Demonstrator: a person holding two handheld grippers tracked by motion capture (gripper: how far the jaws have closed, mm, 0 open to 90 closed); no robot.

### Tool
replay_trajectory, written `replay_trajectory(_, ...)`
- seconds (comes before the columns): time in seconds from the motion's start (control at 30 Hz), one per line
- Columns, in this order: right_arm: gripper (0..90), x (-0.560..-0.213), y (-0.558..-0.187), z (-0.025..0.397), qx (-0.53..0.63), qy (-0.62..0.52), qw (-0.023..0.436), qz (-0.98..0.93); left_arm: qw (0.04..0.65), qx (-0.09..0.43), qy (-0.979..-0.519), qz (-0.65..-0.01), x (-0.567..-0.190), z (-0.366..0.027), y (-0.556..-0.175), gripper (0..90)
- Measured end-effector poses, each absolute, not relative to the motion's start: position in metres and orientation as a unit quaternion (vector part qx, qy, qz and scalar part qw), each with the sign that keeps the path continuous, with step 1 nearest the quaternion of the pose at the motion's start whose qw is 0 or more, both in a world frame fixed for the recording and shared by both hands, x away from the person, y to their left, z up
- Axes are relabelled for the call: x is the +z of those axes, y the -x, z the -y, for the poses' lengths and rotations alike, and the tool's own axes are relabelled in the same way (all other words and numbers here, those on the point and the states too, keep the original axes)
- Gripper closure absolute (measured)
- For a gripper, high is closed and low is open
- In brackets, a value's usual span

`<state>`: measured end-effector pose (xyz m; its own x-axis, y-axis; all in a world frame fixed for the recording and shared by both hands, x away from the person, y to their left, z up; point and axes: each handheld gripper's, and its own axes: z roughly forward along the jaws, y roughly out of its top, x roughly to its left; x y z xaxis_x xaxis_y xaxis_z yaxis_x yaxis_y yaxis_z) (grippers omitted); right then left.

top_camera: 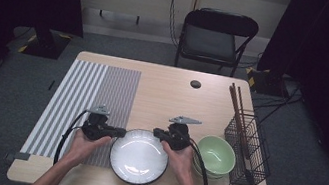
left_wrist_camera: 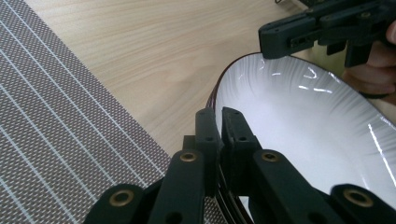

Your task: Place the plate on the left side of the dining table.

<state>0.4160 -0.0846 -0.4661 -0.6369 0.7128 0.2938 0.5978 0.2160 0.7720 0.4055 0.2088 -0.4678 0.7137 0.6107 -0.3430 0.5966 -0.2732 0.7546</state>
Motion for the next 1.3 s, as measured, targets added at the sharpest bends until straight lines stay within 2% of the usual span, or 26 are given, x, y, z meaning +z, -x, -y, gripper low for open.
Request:
replay_trajectory(0.13, 86.5, -0.4675, -0.4146, 0.0858, 0.467, -0.429, 0.058, -0.771, 0.473, 0.008, -0.796, -0.378, -0.4684, -0.2088, -0.4058, 85.8)
replay_trajectory(0.17, 86.6, -0.4680, -0.4143, 0.0860, 0.467, -0.430, 0.058, -0.770, 0.474, 0.007, -0.796, -0.376, -0.4685, -0.2081, -0.4057, 83.0)
replay_trajectory(0.47, 86.5, -0.4682, -0.4126, 0.0866, 0.466, -0.432, 0.053, -0.770, 0.475, 0.006, -0.793, -0.381, -0.4694, -0.2085, -0.4077, 86.3)
replay_trajectory(0.57, 86.5, -0.4683, -0.4128, 0.0868, 0.466, -0.434, 0.051, -0.770, 0.477, 0.005, -0.793, -0.379, -0.4700, -0.2054, -0.4083, 80.9)
replay_trajectory(0.73, 86.5, -0.4689, -0.4115, 0.0873, 0.466, -0.434, 0.040, -0.770, 0.475, 0.006, -0.793, -0.382, -0.4700, -0.2049, -0.4086, 86.3)
replay_trajectory(0.93, 85.9, -0.4712, -0.4089, 0.0877, 0.471, -0.436, 0.037, -0.766, 0.477, -0.001, -0.794, -0.377, -0.4701, -0.2061, -0.4092, 86.3)
replay_trajectory(1.1, 85.3, -0.4724, -0.4076, 0.0866, 0.474, -0.433, 0.037, -0.766, 0.479, -0.009, -0.795, -0.373, -0.4701, -0.2053, -0.4088, 81.8)
replay_trajectory(1.13, 84.9, -0.4726, -0.4077, 0.0863, 0.475, -0.435, 0.036, -0.764, 0.479, -0.011, -0.792, -0.378, -0.4705, -0.2054, -0.4090, 82.0)
replay_trajectory(1.17, 84.3, -0.4730, -0.4077, 0.0860, 0.475, -0.434, 0.035, -0.765, 0.478, -0.008, -0.793, -0.378, -0.4707, -0.2056, -0.4088, 86.1)
replay_trajectory(1.3, 82.5, -0.4753, -0.4077, 0.0845, 0.473, -0.428, 0.033, -0.769, 0.470, -0.001, -0.801, -0.372, -0.4684, -0.2051, -0.4076, 86.4)
